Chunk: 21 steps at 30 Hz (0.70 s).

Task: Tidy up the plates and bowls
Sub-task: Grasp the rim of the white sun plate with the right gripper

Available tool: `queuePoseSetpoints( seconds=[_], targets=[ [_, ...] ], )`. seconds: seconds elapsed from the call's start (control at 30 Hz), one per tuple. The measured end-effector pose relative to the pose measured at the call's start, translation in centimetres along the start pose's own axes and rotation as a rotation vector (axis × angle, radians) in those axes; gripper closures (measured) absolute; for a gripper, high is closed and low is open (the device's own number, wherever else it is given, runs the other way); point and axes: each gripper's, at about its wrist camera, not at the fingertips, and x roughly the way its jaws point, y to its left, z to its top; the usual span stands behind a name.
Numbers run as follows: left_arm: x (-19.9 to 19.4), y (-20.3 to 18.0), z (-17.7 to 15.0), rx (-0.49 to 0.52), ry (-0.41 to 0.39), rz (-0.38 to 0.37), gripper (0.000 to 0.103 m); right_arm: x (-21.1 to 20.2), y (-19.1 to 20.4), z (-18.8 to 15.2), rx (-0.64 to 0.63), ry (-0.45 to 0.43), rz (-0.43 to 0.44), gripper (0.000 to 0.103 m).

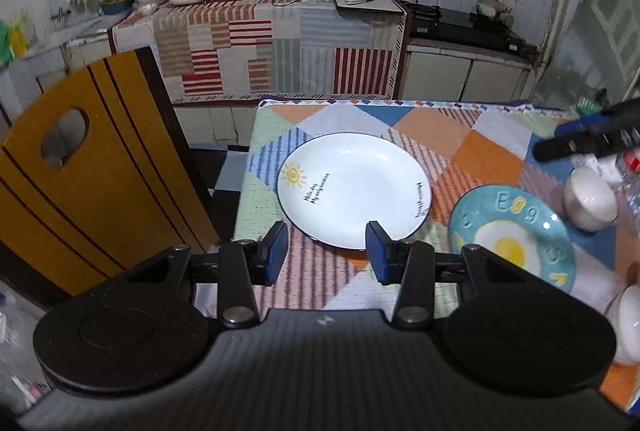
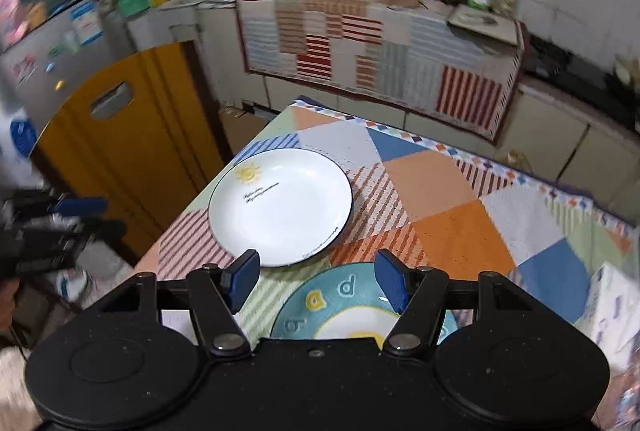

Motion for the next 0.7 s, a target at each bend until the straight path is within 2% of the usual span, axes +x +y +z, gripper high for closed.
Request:
queuePoseSetpoints(
  seconds=[0.13, 0.17, 0.23, 0.3, 0.4, 0.57, 0.7],
  targets=[
    [0.8, 0.5, -0.2, 0.034, -0.012, -0.024, 0.061, 2.7, -1.2, 0.2, 0.074, -0.026, 0.017, 0.035],
    [0.7, 0.6, -0.5, 0.059, -0.032, -0.038, 0.056, 3.5, -1.4, 0.2, 0.081, -0.027, 0.026, 0.034],
    [1.1, 0.8, -1.0, 0.109, -0.045, -0.03, 0.05, 5.1, -2.2, 0.1, 0.127, -0.025, 0.109, 0.035],
    [1.5, 1.3, -1.3, 0.117, -0.041, -0.044, 0.049, 6.9, -3.2, -0.1, 0.194, -0.004, 0.172, 0.034],
    [2.5, 2.5, -1.6, 0.094, -0.03, -0.079, 0.047, 9.0, -4.0, -0.3, 0.243, -0.003, 0.186, 0.034],
    [5.9, 3.8, -2.3, 0.063, -0.027, -0.097, 0.047, 11.7, -5.4, -0.5, 0.308, 0.012, 0.174, 0.034],
    [9.0, 3.9, -3.4, 0.027, -0.007, -0.088, 0.047, 13.2, -5.9, -0.5, 0.267, 0.052, 0.156, 0.035]
  ],
)
